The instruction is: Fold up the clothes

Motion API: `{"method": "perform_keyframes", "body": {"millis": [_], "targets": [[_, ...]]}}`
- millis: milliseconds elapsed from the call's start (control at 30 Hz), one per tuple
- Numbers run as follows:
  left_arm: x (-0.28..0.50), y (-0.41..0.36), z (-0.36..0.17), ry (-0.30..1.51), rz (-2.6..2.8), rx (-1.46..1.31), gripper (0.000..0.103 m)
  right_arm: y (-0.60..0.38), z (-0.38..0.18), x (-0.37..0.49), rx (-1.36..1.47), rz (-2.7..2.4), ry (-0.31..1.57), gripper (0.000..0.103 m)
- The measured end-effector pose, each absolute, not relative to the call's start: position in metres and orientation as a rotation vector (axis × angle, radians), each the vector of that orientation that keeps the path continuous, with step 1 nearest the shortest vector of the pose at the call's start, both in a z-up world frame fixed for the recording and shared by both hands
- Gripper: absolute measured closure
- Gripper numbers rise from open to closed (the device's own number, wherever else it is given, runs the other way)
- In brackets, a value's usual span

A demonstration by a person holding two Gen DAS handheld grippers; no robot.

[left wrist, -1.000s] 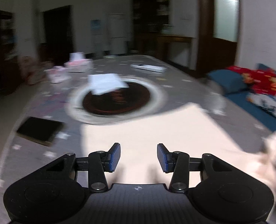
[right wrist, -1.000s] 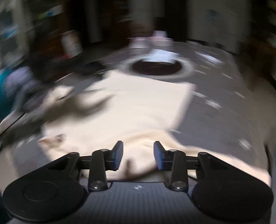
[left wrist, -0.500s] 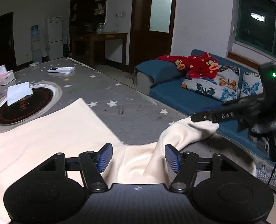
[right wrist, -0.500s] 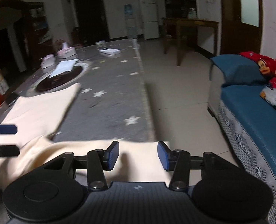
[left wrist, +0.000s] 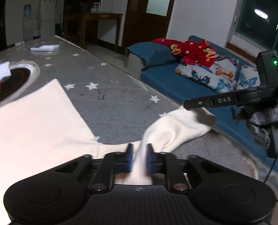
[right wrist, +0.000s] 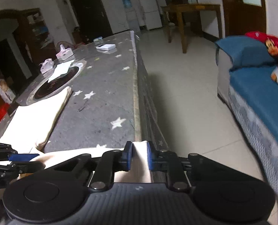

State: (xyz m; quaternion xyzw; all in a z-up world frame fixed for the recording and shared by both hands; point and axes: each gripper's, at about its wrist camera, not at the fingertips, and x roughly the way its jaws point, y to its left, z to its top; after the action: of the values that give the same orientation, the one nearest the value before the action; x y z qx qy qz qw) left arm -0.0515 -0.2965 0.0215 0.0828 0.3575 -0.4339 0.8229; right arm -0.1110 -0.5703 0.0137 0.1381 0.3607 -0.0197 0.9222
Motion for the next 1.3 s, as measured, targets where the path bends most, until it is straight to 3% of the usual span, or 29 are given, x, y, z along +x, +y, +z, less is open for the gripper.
{"method": "perform_keyframes", "body": {"millis": [300, 367, 667, 767, 833, 867, 1300], "targets": [[-0.079, -0.276, 0.046, 0.656, -1.051, 0.103, 0.098, -0.559, 0.069, -0.132, 0.229, 0.057, 0.431, 0.1], [-0.092, -0.278, 0.042, 0.643, -1.101, 0.153, 0.097, -0.563, 0.068, -0.15, 0.254, 0.043, 0.356, 0.096], [-0.134, -0.29, 0.019, 0.67, -1.197, 0.328, 0.094, -0.585, 0.02, -0.194, 0.356, -0.199, 0.512, 0.09], [-0.124, -0.285, 0.03, 0.646, -1.12, 0.245, 0.086, -0.577, 0.026, -0.193, 0.341, -0.184, 0.516, 0.079], [-0.11, -0.283, 0.034, 0.659, -1.046, 0.174, 0.067, -0.567, 0.032, -0.183, 0.323, -0.139, 0.526, 0.071], [-0.104, -0.282, 0.033, 0.677, -1.022, 0.148, 0.064, -0.561, 0.035, -0.177, 0.315, -0.115, 0.534, 0.064], [-0.116, -0.32, 0.012, 0.725, -1.081, 0.163, 0.062, -0.502, 0.009, -0.07, 0.15, -0.058, 0.752, 0.061]]}}
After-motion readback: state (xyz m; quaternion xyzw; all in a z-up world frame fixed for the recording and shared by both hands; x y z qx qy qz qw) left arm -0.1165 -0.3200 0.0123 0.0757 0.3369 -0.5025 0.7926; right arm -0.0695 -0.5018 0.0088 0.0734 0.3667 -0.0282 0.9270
